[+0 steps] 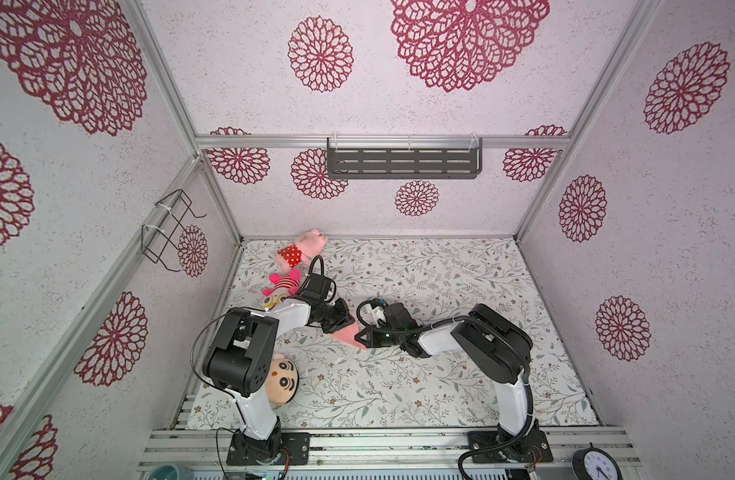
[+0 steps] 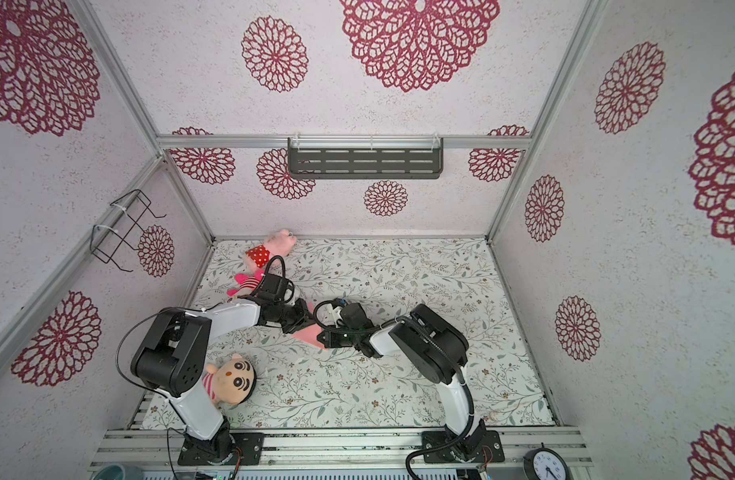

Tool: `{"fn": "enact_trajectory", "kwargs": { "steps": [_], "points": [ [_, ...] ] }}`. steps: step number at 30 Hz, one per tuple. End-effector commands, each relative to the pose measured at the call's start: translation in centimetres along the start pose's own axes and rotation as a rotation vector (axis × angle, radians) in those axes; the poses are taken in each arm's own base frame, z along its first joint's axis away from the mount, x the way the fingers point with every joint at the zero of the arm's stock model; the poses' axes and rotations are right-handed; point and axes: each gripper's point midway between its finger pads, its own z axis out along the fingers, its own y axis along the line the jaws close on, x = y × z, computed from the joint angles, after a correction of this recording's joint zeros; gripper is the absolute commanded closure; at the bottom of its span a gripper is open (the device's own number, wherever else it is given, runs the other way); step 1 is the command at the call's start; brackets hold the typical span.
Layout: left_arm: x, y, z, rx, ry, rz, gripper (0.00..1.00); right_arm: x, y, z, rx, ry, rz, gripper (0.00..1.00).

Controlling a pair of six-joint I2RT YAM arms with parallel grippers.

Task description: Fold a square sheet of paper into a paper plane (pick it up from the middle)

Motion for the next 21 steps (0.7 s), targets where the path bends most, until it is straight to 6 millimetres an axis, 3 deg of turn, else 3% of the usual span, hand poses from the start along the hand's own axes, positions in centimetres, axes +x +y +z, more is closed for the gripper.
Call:
{"fn": "enact_trajectory", "kwargs": {
  "steps": [1, 21],
  "points": [
    [-1.4, 0.9, 0.3, -0.046, -0.044, -0.008, 0.9, 1.2, -1.7, 0.3, 0.059, 0.045, 0.041, 0.92],
    [-1.9, 4.8, 0.4, -0.181, -0.076, -0.089, 0.92, 1.6, -2.3, 0.2, 0.076, 0.052, 0.049, 0.92]
  ]
}}
